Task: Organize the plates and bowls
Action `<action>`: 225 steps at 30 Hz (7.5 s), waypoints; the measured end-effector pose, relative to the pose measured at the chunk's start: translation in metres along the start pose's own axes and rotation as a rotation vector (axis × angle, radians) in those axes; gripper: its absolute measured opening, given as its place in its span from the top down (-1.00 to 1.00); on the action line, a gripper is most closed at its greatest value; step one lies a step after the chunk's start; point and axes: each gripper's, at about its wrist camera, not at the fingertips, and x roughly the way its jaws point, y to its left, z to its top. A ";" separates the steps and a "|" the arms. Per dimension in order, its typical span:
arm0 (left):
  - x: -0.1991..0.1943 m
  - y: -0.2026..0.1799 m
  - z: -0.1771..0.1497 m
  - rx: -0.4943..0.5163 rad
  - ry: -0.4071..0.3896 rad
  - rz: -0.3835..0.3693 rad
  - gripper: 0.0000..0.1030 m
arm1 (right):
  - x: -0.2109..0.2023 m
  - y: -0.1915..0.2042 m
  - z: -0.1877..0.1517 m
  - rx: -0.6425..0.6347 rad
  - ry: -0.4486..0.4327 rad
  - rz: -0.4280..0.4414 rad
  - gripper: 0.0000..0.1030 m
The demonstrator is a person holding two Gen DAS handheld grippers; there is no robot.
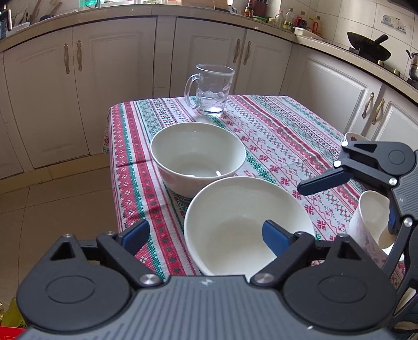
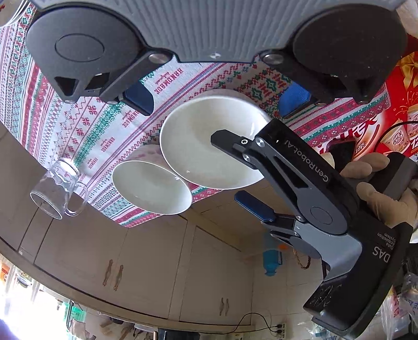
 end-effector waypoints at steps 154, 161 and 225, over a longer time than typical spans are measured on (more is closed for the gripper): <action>-0.036 -0.140 0.006 0.159 -0.054 -0.113 -0.71 | -0.136 -0.008 -0.065 0.101 -0.036 -0.128 -1.00; -0.039 -0.106 -0.004 0.101 -0.093 -0.020 -0.79 | -0.127 -0.010 -0.037 0.020 -0.032 -0.156 -1.00; 0.058 -0.015 0.021 0.058 -0.210 0.175 -0.84 | 0.092 -0.142 0.119 0.153 0.175 0.200 -0.63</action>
